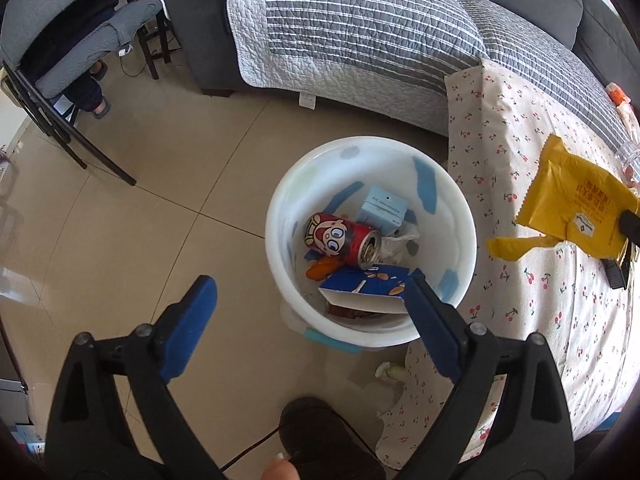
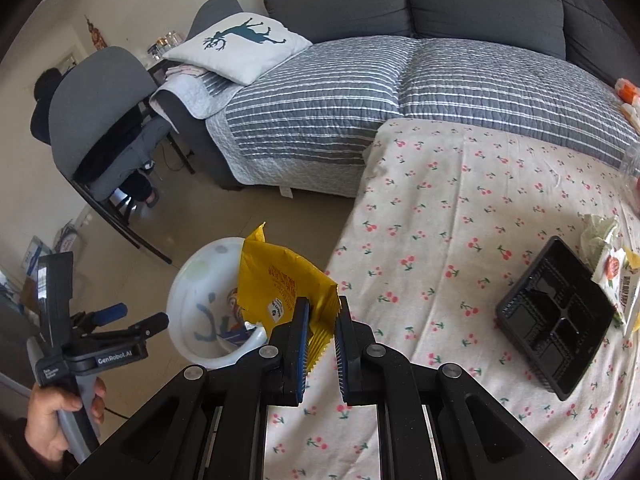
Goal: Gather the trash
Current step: 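Drop the yellow snack bag into the bin by opening the right tool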
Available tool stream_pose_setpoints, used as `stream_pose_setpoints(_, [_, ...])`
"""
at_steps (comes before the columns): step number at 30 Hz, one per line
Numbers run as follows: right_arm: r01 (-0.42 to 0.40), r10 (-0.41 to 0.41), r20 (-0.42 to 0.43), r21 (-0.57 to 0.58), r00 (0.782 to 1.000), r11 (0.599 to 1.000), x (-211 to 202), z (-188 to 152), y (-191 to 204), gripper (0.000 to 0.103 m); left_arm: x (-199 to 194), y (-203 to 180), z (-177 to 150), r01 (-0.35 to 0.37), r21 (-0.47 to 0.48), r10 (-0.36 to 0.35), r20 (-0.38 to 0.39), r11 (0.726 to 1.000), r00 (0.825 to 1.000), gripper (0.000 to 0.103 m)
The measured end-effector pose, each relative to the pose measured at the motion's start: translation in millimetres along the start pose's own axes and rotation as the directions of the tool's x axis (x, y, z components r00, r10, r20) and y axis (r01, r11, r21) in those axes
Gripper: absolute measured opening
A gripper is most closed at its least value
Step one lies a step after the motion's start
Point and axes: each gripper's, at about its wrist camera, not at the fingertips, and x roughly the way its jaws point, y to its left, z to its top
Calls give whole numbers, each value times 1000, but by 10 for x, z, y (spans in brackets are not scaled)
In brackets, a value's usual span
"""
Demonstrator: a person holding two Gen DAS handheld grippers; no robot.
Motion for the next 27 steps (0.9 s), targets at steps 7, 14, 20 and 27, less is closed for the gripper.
stream_pose_setpoints(7, [-10, 10, -38, -13, 999, 1000, 366, 13, 362, 13, 6, 150, -32, -7, -28, 7, -1, 1000, 1000, 95])
stream_pose_setpoints(14, [-40, 40, -49, -5, 998, 999, 545, -22, 553, 23, 6, 134, -23, -8, -27, 8, 0, 1000, 1000, 95])
stream_pose_setpoints(20, [-49, 49, -34, 6, 998, 999, 413, -20, 510, 63, -3, 85, -27, -11, -11, 11, 3, 1000, 1000, 95])
stream_pose_setpoints(27, [24, -25, -44, -13, 999, 1000, 154, -47, 248, 76, -26, 7, -22, -2, 4, 2, 5, 1000, 1000, 95])
